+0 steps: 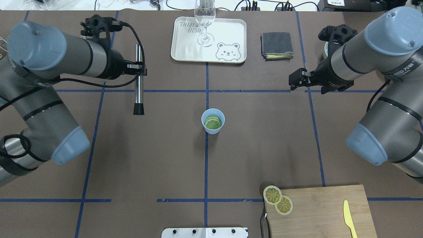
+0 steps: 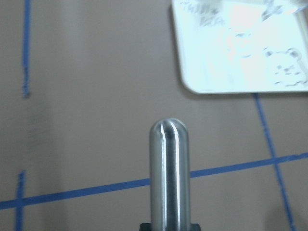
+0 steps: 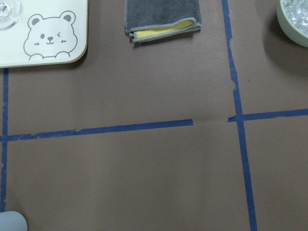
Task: Squeeze lemon into cup
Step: 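Carry the steel rod with the left gripper over the blue cup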
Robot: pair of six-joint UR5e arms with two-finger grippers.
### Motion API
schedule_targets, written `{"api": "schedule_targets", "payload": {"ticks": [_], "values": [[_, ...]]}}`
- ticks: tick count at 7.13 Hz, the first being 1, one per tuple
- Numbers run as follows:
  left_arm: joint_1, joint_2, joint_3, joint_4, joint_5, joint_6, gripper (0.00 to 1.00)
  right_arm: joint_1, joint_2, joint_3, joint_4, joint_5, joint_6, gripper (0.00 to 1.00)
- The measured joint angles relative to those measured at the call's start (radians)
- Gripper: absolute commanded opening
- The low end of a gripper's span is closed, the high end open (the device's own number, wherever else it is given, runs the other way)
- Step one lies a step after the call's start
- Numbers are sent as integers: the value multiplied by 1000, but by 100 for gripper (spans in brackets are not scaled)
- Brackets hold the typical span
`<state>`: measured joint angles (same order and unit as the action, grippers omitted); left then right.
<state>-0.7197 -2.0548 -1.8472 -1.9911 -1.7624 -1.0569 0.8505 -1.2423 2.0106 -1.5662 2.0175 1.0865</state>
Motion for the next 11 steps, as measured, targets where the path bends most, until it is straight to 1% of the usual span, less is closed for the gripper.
{"api": "schedule_targets", "payload": {"ticks": [1, 2, 3, 4, 5, 6, 8, 9, 11], "values": [[88, -38, -5, -34, 160, 13, 0, 15, -6, -1, 0, 1, -4, 100], [158, -75, -4, -79, 287, 45, 0, 36, -21, -2, 0, 5, -29, 100], [194, -109, 1, -126, 370, 62, 0, 55, -42, -3, -1, 6, -74, 100], [230, -127, 12, -162, 484, 69, 0, 69, -60, -4, -1, 7, -111, 100], [292, -140, 31, -188, 659, 76, 0, 77, -71, -5, -1, 7, -131, 100], [346, -153, 58, -208, 804, 89, 0, 79, -76, -7, -1, 6, -139, 100], [396, -176, 114, -225, 964, 129, 0, 79, -77, -11, -2, 6, -143, 100], [412, -193, 144, -230, 1008, 137, 0, 79, -77, -13, -2, 6, -143, 100], [424, -225, 207, -249, 1035, 139, 0, 79, -79, -14, -2, 6, -143, 100]]}}
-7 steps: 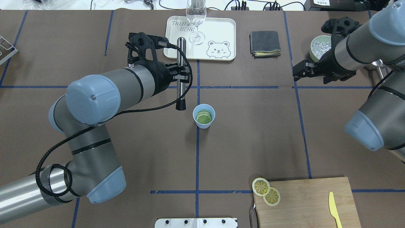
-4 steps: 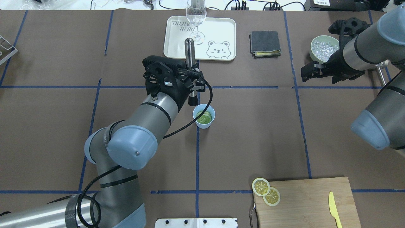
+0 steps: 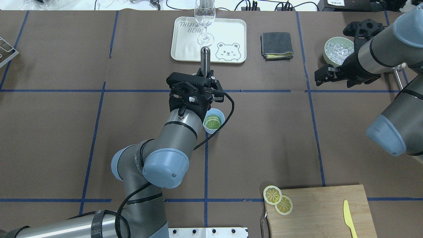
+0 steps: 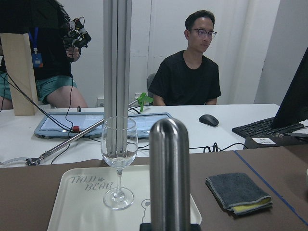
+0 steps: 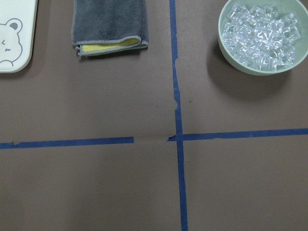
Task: Squeeze lemon into cup
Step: 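Press the steel rod down into the cup onto the lemon slice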
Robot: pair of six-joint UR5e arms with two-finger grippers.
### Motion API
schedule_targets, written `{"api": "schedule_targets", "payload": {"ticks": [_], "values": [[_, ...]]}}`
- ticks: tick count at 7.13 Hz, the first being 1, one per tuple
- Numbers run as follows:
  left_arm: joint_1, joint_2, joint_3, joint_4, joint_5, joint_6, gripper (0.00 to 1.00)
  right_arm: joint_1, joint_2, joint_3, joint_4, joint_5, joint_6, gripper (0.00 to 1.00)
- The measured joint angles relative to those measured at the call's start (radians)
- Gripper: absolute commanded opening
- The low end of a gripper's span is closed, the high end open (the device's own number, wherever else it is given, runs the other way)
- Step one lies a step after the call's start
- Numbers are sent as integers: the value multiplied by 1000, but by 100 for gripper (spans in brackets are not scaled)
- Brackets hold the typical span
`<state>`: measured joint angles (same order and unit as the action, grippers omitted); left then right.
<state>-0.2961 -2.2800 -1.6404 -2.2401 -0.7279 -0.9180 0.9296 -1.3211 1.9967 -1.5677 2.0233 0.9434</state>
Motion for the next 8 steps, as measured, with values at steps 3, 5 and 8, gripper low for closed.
{"api": "schedule_targets", "payload": {"ticks": [3, 5, 8], "values": [[25, -19, 52, -21, 4, -1, 0, 0, -2, -2, 0, 1, 0, 100], [37, -27, 78, -29, 4, -1, 0, 0, -2, 0, 0, 14, 1, 100], [40, -35, 141, -70, 4, 0, 0, 0, -3, 1, 0, 21, 1, 100]]}}
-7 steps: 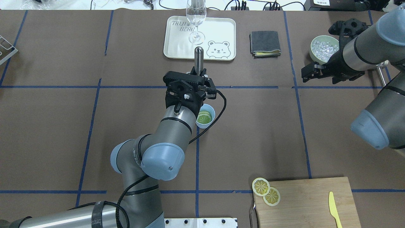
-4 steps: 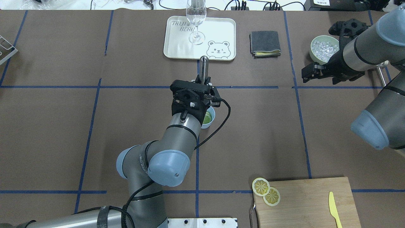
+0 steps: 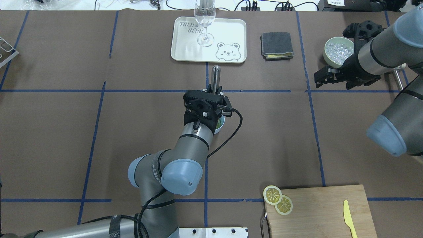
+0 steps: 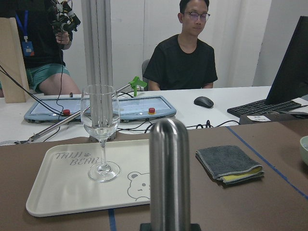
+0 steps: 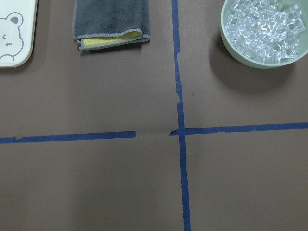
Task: Squeeze lemon into cup
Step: 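Press the steel rod down into the cup onto the lemon slice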
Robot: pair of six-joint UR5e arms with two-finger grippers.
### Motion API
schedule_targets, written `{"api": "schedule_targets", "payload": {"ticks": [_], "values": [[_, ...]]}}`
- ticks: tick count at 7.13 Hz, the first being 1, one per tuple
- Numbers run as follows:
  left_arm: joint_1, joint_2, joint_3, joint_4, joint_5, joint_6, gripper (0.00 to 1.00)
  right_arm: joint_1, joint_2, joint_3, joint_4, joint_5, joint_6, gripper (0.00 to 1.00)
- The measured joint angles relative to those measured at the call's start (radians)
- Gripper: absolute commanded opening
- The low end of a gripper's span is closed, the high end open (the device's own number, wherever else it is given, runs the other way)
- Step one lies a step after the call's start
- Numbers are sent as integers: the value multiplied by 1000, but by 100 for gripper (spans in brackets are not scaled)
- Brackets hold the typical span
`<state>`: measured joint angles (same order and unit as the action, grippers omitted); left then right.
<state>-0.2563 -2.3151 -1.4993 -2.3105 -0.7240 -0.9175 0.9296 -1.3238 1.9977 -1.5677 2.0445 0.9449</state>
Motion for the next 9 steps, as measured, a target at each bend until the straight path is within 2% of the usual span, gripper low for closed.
{"api": "schedule_targets", "payload": {"ticks": [6, 9], "values": [[27, 15, 32, -5, -1, 0, 0, 0, 0, 1, 0, 10, 0, 100], [35, 18, 2, -6, -4, 14, 0, 0, 0, 4, 0, 14, 0, 100]]}}
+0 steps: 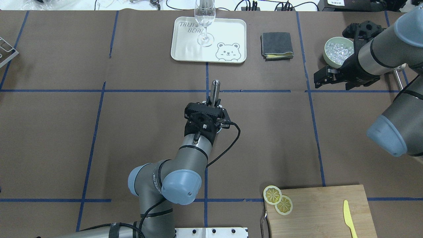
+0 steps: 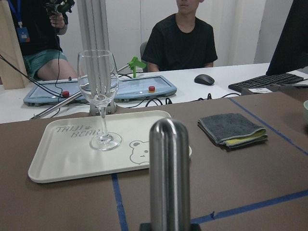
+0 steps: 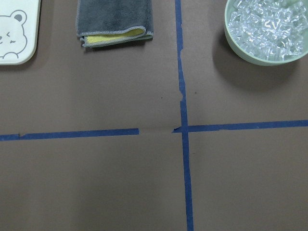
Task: Squeeze lemon into cup
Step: 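Press the steel rod down into the cup onto the lemon slice, then lift the steel rod out of the cup and carry it back with the left gripper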
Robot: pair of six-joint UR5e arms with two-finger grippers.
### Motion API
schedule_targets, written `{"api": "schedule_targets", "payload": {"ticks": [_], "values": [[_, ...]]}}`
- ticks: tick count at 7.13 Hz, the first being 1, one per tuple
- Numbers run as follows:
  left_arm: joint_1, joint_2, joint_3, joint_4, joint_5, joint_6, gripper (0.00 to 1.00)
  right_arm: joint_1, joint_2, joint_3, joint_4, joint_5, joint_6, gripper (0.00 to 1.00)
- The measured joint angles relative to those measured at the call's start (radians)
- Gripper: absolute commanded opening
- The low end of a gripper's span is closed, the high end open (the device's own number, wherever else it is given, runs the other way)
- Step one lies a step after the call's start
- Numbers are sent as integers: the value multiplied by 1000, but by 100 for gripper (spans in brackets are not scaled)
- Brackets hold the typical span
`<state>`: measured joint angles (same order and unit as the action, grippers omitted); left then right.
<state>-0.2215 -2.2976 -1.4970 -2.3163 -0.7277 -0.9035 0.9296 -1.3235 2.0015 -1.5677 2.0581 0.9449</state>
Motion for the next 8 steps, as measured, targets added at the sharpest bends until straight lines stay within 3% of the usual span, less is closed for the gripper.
{"api": "schedule_targets", "payload": {"ticks": [5, 7, 8], "values": [[-29, 71, -277, -45, -5, 200, 0, 1, 0, -3, 1, 4, 0, 100], [-68, 218, -347, -50, -17, 206, 0, 3, -5, -4, 1, 3, -2, 100], [-112, 313, -368, -53, -71, 207, 0, 4, -9, -5, 1, 2, -3, 100]]}}
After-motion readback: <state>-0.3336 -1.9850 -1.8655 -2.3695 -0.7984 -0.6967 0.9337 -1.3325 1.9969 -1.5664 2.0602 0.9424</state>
